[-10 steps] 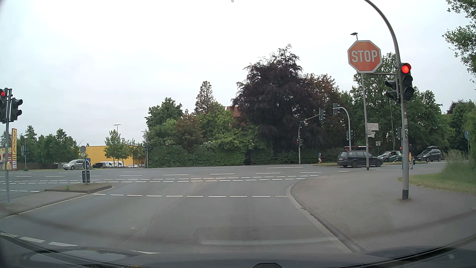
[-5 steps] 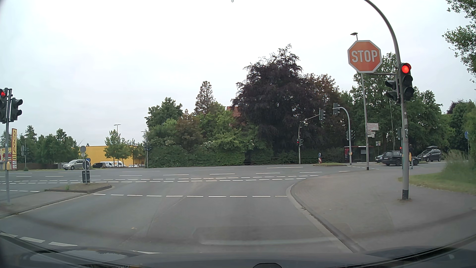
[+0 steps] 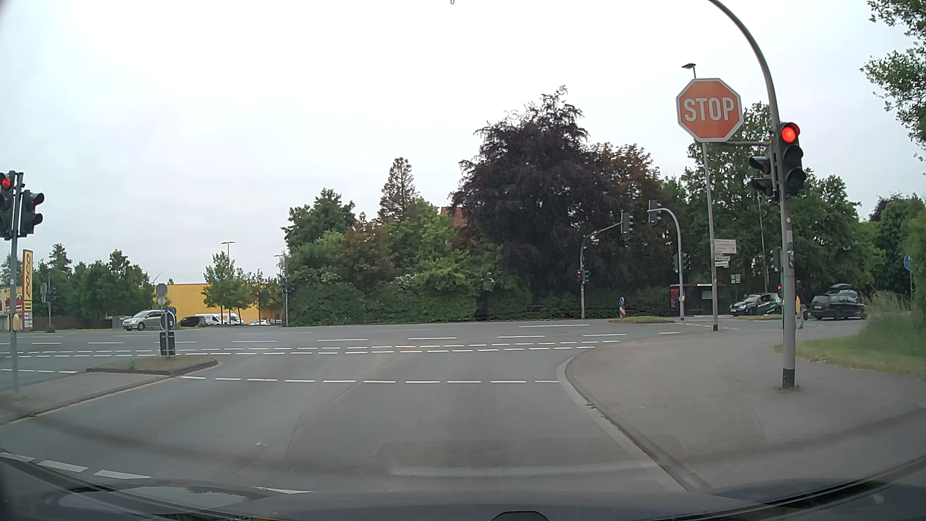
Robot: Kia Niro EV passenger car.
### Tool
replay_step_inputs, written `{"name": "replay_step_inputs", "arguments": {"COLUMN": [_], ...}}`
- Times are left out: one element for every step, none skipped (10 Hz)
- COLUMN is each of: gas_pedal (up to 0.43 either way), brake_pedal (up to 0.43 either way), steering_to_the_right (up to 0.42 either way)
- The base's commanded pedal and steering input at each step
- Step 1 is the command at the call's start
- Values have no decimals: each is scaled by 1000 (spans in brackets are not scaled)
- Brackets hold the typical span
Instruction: Follow the waypoints while adhering to traffic rules and regulations
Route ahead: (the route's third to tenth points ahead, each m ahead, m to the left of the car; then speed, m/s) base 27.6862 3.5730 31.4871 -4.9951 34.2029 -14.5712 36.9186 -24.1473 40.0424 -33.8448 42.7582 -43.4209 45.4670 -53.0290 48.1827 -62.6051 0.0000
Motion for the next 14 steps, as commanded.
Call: {"name": "replay_step_inputs", "arguments": {"gas_pedal": [0, 0, 0, 0, 0, 0, 0, 0, 0, 0, 0, 0, 0, 0], "brake_pedal": [0, 0, 0, 0, 0, 0, 0, 0, 0, 0, 0, 0, 0, 0], "steering_to_the_right": [0, 0, 0, 0, 0, 0, 0, 0, 0, 0, 0, 0, 0, 0]}}
